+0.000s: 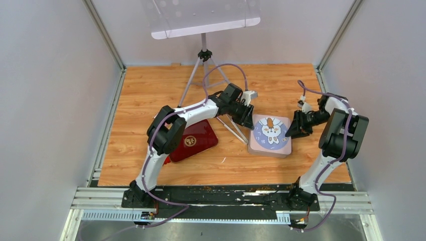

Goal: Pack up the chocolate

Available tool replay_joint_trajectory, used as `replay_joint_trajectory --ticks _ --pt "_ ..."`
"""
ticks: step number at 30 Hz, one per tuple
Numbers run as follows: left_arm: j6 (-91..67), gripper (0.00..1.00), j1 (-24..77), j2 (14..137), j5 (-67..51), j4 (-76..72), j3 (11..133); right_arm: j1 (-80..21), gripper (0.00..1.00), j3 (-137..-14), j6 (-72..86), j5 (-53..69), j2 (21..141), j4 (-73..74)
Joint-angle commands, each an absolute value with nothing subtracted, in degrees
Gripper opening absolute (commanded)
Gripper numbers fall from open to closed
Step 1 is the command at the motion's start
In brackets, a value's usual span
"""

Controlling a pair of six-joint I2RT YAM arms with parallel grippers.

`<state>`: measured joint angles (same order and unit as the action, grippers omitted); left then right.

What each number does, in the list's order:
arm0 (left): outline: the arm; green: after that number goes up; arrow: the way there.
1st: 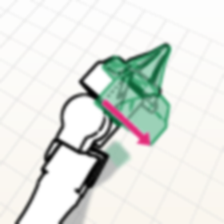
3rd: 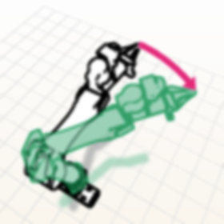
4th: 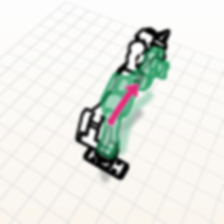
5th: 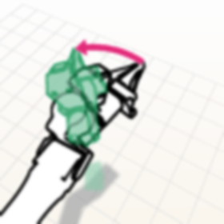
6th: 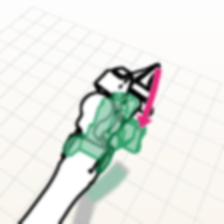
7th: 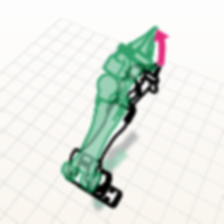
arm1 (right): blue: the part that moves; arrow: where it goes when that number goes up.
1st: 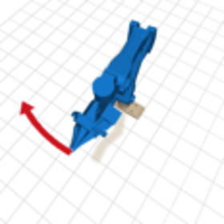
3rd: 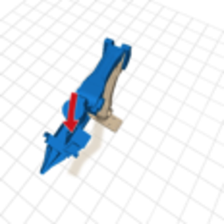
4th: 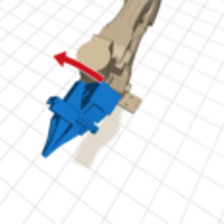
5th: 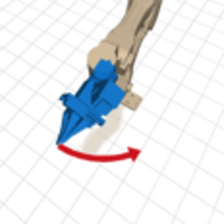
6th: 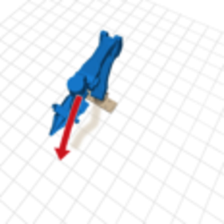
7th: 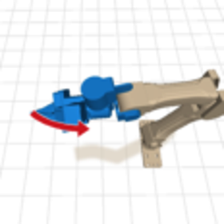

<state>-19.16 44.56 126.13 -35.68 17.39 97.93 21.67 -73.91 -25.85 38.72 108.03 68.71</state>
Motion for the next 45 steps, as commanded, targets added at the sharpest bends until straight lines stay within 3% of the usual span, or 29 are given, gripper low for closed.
replay_joint_trajectory --ticks 1,14,30,38,45 --pt "-16.53 0.42 45.22 127.44 -31.98 19.69 99.65 20.12 0.3 -75.04 -25.78 41.5 106.76 68.91" --pt "-14.61 0.43 45.18 128.67 -26.46 20.42 103.16 19.0 0.33 -76.97 -22.81 40.06 106.52 67.53" --pt "-11.25 0.49 44.7 130.54 -21.1 22.26 105.82 18.36 0.47 -80.78 -21.89 34.47 108.03 65.97" --pt "-11.08 0.49 44.32 133.98 -20.83 22.01 108.39 18.36 0.47 -85.43 -20.92 35.92 113.54 63.98" --pt "-14.84 0.43 43.37 137.69 -22.76 19.94 108.82 18.37 0.37 -87.07 -18.19 38.86 121.53 61.79"
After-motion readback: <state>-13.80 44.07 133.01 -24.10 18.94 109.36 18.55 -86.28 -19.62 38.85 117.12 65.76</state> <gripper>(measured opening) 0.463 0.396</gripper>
